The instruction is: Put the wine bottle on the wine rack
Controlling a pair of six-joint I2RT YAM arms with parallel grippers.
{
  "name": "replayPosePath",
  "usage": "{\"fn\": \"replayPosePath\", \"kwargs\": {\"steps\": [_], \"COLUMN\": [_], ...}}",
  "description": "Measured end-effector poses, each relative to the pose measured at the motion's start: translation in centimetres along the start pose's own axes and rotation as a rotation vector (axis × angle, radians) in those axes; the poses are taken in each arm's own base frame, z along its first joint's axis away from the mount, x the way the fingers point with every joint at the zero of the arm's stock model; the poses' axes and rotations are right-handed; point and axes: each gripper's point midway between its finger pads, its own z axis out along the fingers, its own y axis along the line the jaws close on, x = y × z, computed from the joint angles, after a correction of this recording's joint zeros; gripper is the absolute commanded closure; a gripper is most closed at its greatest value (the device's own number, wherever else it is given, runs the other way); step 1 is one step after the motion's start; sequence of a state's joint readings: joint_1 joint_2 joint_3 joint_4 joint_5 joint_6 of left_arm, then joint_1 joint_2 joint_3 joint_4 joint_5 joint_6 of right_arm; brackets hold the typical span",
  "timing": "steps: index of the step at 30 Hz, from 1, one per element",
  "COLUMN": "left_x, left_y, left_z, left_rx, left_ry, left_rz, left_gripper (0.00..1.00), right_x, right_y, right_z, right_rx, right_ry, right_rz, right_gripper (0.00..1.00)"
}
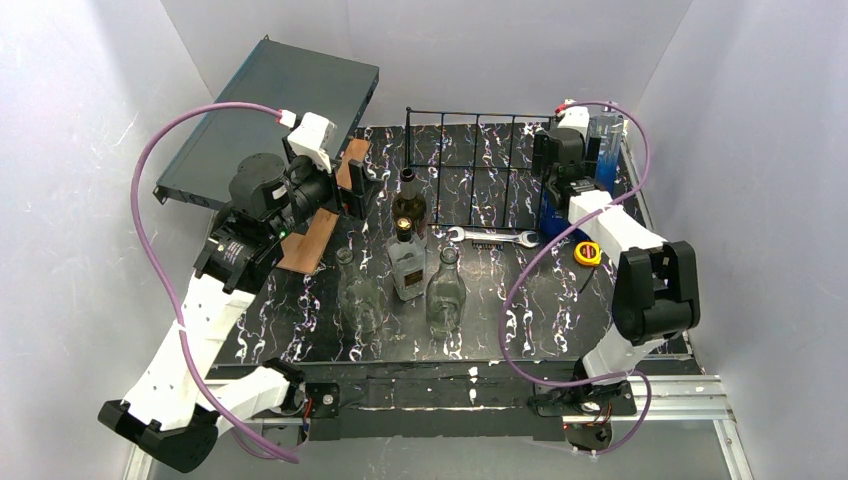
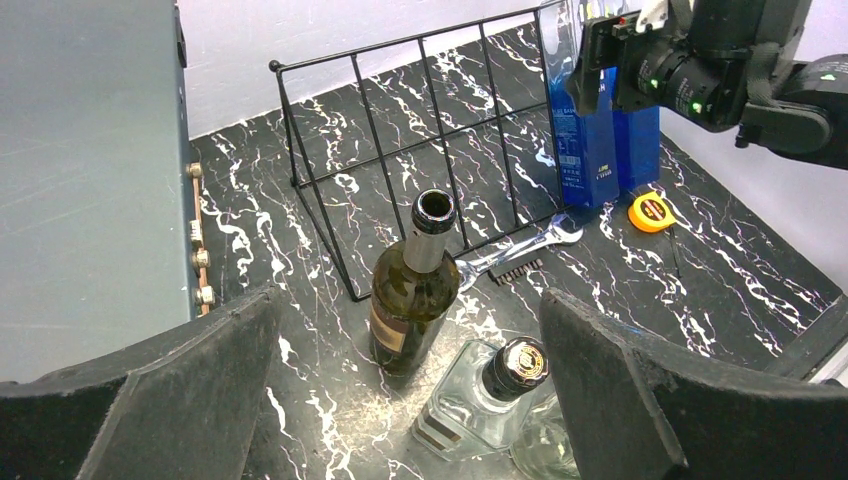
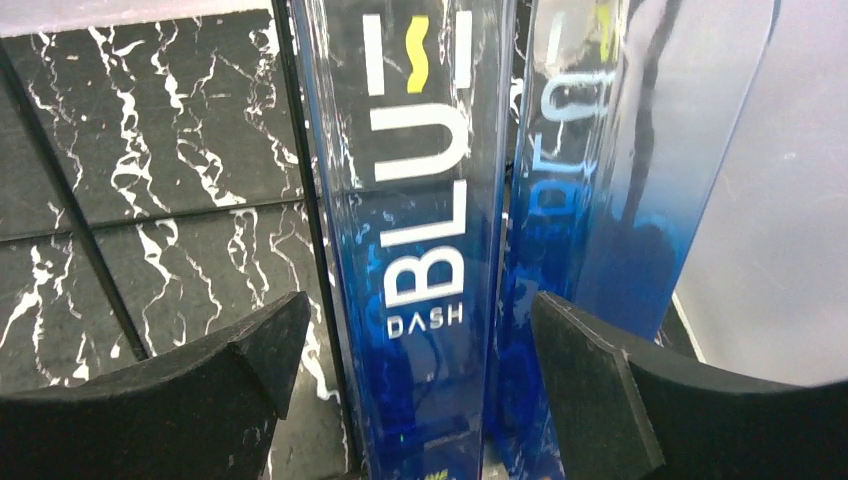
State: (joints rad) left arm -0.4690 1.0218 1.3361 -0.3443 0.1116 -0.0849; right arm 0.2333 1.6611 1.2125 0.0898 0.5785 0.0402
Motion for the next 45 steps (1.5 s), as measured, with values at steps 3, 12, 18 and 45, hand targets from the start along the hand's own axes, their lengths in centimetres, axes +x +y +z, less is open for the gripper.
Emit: {"fn": "replayPosePath", "kwargs": {"steps": [3,12,18,45], "left_x": [0.0,-0.1,-0.1,0.2], "left_y": [0.0,-0.2,-0.2,-0.1], "left_z": [-0.1,-0.1,-0.1,0.3], "left_rx": [0.0,0.005,0.005,0.004], "left_ry": [-0.002,-0.004,-0.004,0.005], "left_rz": [0.0,0.001,0.001,-0.001], "left_gripper": [0.01,0.01,0.01,0.01], "right_x": [0.6,2.0,5.3,8.1], "right_y": [-0.2,3.1,7.5,10.2], "right_z": [-1.2,-7.9,-13.3,-34.3], "right_rx": [-0.006,-0.149,-0.333,-1.214], "right_ry": [0.009,0.003,0.056,0.148], "right_rz": [0.011,0.016,-0.038,-0.035], "right_gripper": [0.09,0.09,0.1,0.02]}}
